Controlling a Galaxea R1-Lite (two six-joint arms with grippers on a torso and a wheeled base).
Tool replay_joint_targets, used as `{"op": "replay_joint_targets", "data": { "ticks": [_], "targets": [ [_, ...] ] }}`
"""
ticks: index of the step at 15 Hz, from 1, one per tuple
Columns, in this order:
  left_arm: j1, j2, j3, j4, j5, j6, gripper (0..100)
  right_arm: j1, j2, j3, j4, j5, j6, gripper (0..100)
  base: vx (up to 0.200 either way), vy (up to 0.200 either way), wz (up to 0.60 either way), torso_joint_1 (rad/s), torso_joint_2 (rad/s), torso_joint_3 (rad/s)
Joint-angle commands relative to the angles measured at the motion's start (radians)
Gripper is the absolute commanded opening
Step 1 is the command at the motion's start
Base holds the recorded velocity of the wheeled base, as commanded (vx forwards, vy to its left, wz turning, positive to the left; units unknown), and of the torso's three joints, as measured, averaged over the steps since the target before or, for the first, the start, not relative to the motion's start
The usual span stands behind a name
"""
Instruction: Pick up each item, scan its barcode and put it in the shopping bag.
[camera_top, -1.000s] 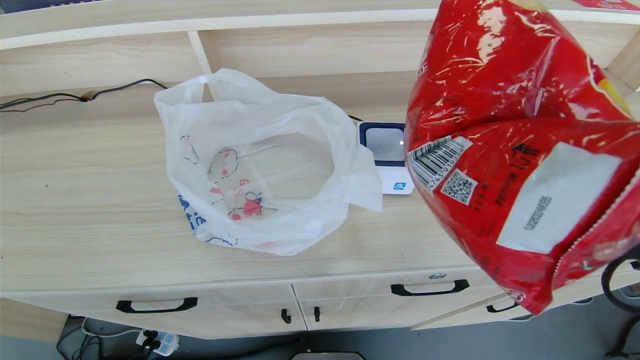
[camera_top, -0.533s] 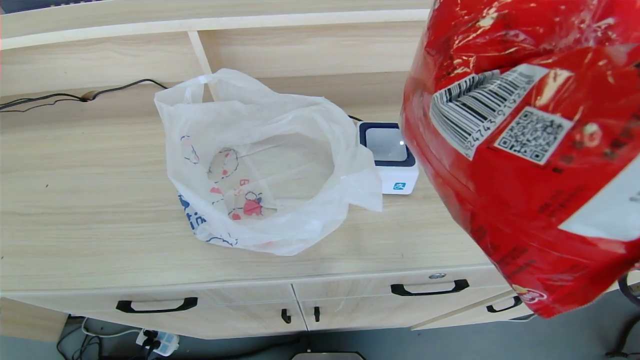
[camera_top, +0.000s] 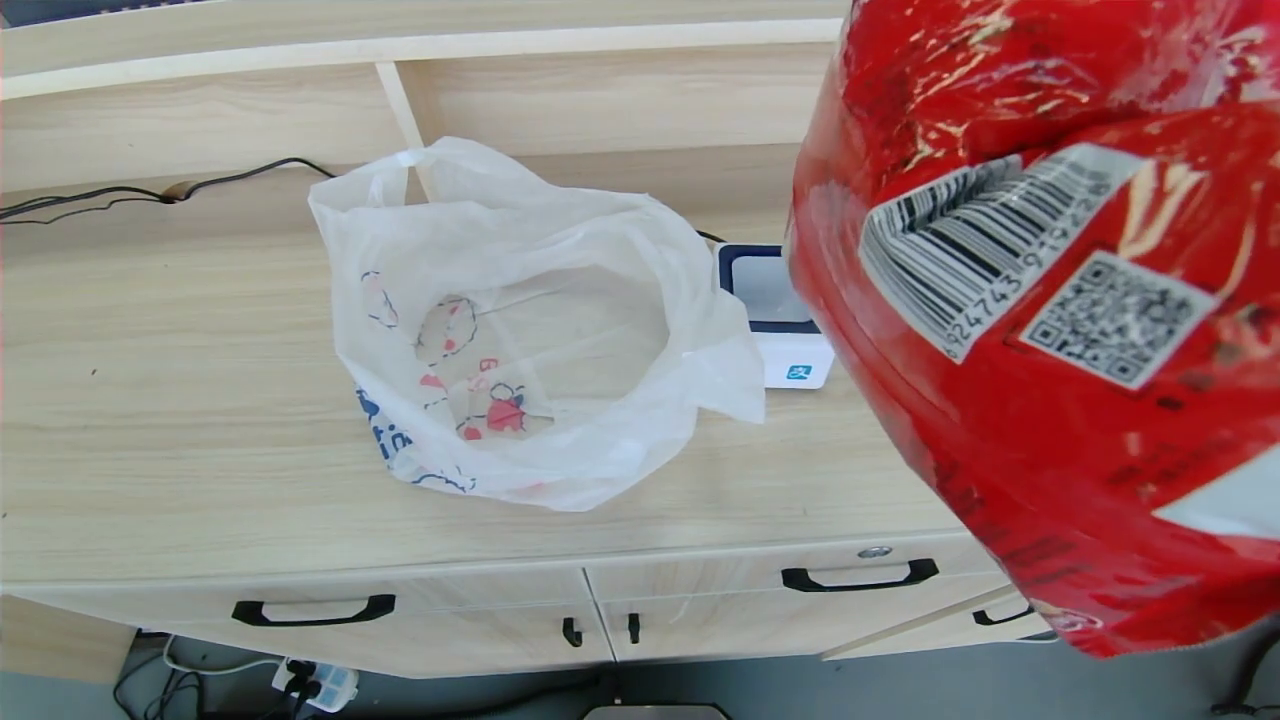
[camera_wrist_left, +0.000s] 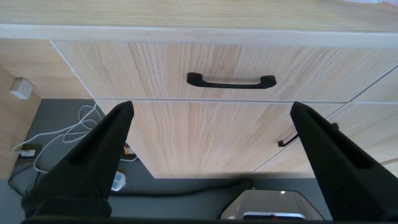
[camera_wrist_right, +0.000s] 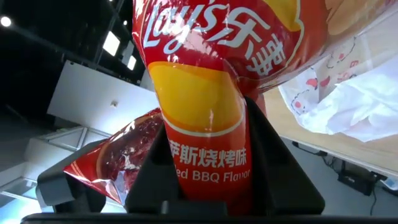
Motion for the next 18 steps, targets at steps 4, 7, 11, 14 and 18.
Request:
{"op": "replay_joint_targets", "data": {
  "ticks": [4,7,11,14,18],
  "targets": [
    [0.0,0.002,0.0,0.0,0.0,0.0,100,0.004,0.003,-0.006,-0.031,0.002,0.003,0,0.0,0.0,0.0,0.0,0.0,0.0],
    [0.0,0.002,0.0,0.0,0.0,0.0,100,0.002,0.01,0.001,-0.034,0.005,-0.012,0,0.0,0.0,0.0,0.0,0.0,0.0],
    [0.0,0.002,0.0,0.0,0.0,0.0,100,-0.021,0.055,-0.122,0.228,-0.106,-0.322,0,0.0,0.0,0.0,0.0,0.0,0.0],
    [0.0,0.002,0.0,0.0,0.0,0.0,100,-0.033,0.096,-0.22,0.403,-0.357,-0.489,0,0.0,0.0,0.0,0.0,0.0,0.0],
    [0.0,0.002,0.0,0.0,0.0,0.0,100,-0.295,0.156,-0.286,0.413,-0.408,-0.802,0,0.0,0.0,0.0,0.0,0.0,0.0]
  ]
}}
